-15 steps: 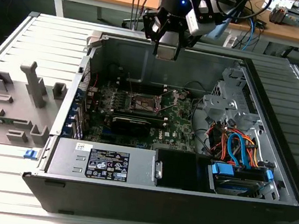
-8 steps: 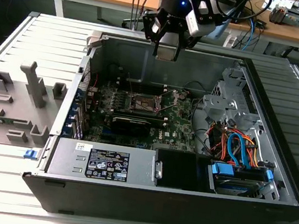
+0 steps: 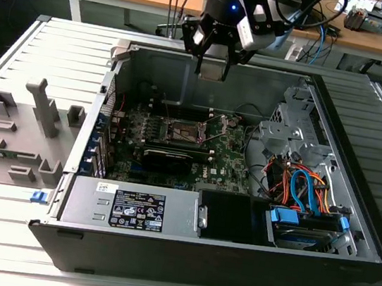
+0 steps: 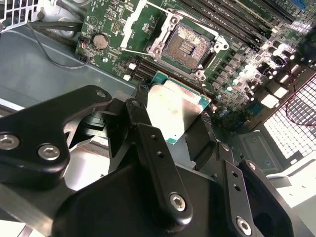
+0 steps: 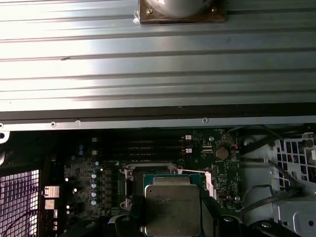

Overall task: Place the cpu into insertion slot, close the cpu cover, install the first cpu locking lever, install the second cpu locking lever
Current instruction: 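Place the cpu into insertion slot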

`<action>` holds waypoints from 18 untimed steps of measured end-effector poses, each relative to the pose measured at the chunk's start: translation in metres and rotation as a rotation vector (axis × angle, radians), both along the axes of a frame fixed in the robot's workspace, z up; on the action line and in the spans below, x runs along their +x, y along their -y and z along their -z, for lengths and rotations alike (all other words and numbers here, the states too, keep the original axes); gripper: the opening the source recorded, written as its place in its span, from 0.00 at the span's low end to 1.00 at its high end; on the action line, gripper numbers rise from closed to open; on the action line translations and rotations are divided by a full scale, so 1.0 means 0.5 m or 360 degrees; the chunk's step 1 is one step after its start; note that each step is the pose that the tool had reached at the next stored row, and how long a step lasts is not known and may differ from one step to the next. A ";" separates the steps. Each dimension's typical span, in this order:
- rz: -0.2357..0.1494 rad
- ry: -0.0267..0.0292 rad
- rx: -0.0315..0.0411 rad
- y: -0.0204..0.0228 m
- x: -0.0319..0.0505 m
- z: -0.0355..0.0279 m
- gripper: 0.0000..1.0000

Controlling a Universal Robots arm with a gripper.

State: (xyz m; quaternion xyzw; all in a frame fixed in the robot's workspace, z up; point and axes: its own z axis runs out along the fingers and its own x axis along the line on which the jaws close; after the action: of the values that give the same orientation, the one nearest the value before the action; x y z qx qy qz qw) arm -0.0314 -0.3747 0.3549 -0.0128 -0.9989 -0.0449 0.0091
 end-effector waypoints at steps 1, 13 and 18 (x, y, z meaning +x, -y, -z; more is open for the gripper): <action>0.0000 0.00000 0.0000 0.0010 0.000 0.000 0.55; 0.0000 0.00000 0.0000 0.0087 0.000 0.003 0.55; 0.0000 0.00000 0.0000 0.0110 0.000 0.003 0.55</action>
State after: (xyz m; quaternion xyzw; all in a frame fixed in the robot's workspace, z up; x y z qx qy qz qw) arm -0.0314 -0.3802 0.3532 -0.0128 -0.9989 -0.0448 0.0091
